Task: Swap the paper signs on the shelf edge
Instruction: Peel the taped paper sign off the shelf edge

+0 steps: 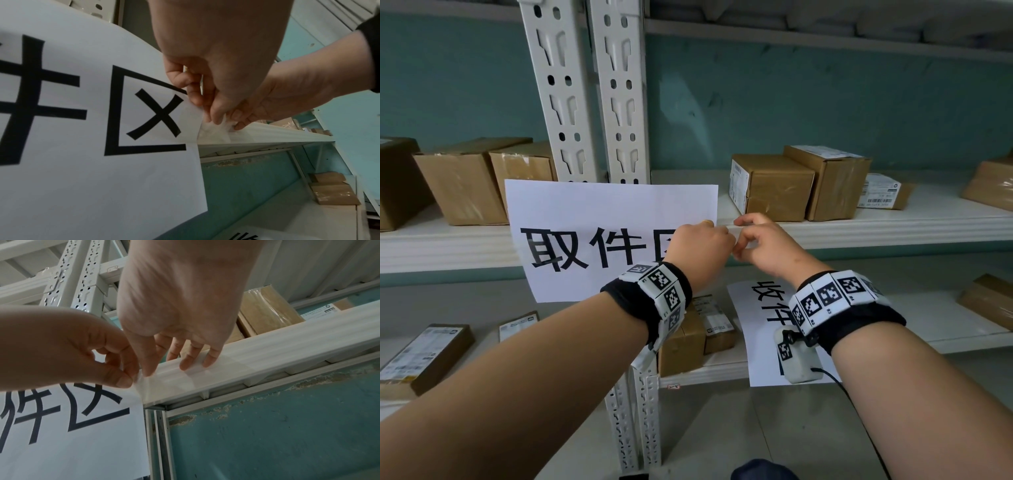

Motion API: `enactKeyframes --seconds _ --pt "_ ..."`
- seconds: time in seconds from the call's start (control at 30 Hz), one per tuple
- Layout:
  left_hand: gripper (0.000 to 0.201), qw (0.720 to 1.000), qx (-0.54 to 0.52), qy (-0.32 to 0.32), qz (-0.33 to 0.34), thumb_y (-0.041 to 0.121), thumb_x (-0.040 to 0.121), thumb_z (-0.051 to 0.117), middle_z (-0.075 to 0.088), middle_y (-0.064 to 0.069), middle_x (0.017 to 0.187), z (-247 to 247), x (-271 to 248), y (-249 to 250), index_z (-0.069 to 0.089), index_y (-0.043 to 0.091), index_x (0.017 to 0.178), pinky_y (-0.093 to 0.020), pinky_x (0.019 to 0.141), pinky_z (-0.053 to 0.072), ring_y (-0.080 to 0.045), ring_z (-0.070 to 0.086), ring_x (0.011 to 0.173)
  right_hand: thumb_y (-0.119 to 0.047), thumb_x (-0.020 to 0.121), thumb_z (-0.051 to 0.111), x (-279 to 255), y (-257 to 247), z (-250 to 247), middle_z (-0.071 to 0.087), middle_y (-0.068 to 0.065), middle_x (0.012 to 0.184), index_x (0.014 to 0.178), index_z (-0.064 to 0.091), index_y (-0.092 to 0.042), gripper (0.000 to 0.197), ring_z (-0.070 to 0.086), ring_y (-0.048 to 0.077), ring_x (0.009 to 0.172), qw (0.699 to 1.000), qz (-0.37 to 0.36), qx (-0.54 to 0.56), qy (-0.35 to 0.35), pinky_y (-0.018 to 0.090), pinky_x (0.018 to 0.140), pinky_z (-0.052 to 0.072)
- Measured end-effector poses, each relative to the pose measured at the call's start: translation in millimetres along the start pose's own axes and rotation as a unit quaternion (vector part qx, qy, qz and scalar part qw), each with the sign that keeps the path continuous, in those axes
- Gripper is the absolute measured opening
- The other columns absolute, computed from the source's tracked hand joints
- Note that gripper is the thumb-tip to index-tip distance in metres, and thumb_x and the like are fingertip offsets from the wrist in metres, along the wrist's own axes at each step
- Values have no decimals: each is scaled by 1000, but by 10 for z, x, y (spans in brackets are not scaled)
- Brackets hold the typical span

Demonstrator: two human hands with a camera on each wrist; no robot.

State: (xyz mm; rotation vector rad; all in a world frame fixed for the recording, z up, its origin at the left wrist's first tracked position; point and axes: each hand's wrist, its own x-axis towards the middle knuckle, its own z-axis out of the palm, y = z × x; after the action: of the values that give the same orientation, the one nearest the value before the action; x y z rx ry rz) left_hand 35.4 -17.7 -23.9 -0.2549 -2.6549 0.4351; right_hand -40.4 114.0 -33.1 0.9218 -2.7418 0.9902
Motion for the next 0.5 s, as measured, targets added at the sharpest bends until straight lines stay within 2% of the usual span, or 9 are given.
enactKeyframes --seconds 0.1,0.17,0.23,0.33,0.4,0.5 --pt "21 1000 -6 17 1 9 94 44 61 0 106 -33 -48 35 59 16 107 -31 60 34 -23 56 97 -8 82 68 -67 -43 -76 44 -3 141 59 60 -25 30 41 17 131 1000 14 24 -13 23 99 24" --pt "21 1000 -13 24 2 10 94 44 61 0 105 -52 -77 49 58 17 108 -31 60 34 -23 56 96 -8 82 68 -104 -69 -121 46 -3 138 61 62 -25 28 45 17 124 999 16 36 -7 22 96 27" --pt "23 999 -22 30 2 9 93 44 61 0 104 -62 -109 51 58 17 109 -31 59 35 -24 57 95 -9 82 68 -141 -93 -139 52 -2 126 62 62 -25 26 52 18 112 999 18 44 -1 25 92 35" --pt "28 999 -27 36 2 9 94 44 60 0 101 -86 -174 59 55 19 118 -31 58 37 -24 57 93 -12 82 65 -185 -113 -141 64 0 103 65 63 -29 24 61 23 98 999 28 35 -4 36 90 48" --pt "36 999 -26 35 12 8 94 43 60 -1 102 -111 -242 73 50 20 127 -32 58 39 -25 57 93 -14 85 61 -237 -139 -150 67 0 95 71 64 -30 22 62 22 93 998 38 43 -4 34 86 49" --pt "46 999 -11 37 28 6 93 44 59 -2 105 -155 -332 96 41 18 138 -32 59 41 -24 57 94 -19 92 55 -320 -230 -166 64 -9 91 87 68 -21 15 59 13 95 997 43 67 4 28 85 43"
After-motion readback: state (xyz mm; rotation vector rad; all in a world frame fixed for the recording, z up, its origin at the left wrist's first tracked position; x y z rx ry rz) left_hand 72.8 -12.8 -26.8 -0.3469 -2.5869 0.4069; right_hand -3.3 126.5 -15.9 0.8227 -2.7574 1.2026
